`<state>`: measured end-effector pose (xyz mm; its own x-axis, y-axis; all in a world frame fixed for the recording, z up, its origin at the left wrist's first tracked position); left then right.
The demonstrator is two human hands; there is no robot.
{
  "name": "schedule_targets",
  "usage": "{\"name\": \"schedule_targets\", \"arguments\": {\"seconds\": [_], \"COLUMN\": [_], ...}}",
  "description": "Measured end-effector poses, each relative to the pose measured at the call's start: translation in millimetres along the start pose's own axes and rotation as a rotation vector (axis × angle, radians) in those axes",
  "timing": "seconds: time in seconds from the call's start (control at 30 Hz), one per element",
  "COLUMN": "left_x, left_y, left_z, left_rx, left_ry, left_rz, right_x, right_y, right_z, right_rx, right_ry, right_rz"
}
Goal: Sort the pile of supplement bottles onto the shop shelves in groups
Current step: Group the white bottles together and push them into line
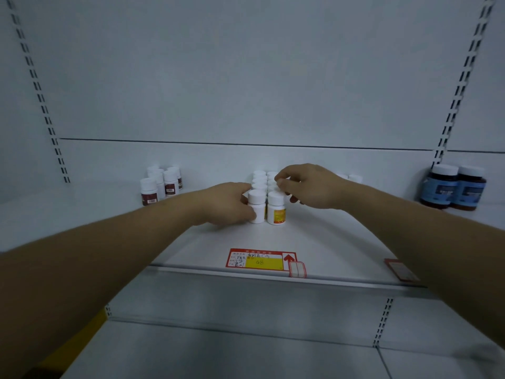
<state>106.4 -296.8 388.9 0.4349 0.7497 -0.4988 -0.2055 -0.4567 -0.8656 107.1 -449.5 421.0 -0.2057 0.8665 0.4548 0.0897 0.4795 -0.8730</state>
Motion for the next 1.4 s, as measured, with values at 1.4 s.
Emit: {"name": "schedule_targets", "arguments": {"seconds": [1.4], "left_x": [27], "left_y": [-5], "left_z": [-68], "left_rx": [-0.079], "left_ry": [-0.108], "left_rz": [0.274], "right_x": [-16], "right_y": [16], "right_z": [-69], "right_rx": [0.045], "right_ry": [-0.034], "right_rz": [0.373]}}
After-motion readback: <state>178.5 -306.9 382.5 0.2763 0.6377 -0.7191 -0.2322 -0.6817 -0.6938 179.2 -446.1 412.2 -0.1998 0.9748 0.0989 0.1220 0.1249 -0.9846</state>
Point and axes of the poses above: each hand's wrist, its own z-axis away from the middle knuckle, its own y-axis out of the palm, x = y × z, the point moved 7 cm from there along -z, towards the middle knuckle, and after that the axes turned 7 degrees about y, right-handed, at the moved point
